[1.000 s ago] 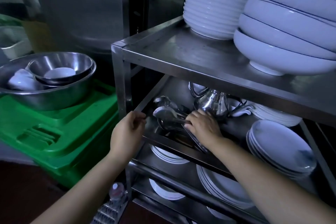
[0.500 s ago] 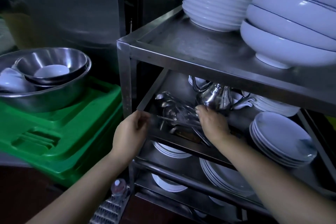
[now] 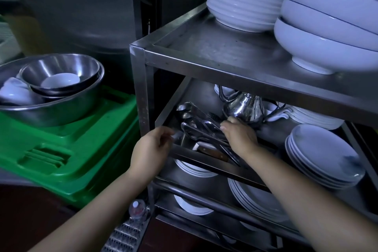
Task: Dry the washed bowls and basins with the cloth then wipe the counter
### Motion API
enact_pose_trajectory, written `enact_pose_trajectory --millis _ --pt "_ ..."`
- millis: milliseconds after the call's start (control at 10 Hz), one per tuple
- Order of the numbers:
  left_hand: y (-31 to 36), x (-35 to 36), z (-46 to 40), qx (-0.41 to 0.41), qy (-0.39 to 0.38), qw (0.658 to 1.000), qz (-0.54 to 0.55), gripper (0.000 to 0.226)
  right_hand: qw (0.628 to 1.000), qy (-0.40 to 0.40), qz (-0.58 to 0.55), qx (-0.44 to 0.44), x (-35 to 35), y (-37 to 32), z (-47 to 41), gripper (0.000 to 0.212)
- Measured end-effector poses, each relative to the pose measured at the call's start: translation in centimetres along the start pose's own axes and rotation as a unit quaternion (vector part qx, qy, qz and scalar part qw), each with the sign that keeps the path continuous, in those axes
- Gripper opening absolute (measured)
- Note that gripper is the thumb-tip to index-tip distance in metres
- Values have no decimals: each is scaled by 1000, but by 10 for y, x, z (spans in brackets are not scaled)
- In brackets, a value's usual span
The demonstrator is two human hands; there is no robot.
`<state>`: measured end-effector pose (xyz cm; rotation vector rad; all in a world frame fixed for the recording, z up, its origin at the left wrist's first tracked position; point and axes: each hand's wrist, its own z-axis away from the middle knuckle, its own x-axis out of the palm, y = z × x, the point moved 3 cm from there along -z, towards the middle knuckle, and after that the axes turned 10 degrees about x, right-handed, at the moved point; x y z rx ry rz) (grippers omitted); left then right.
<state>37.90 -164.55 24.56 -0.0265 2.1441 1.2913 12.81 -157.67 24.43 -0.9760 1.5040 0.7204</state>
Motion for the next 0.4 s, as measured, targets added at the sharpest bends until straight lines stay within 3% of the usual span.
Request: enact_pose_trajectory --millis 300,400 --pt "6 9 -7 62 -28 995 -71 15 999 6 2 39 -5 -1 6 36" --pt "13 12 -12 117 -40 987 -104 12 998 44 -2 47 -10 -1 16 34"
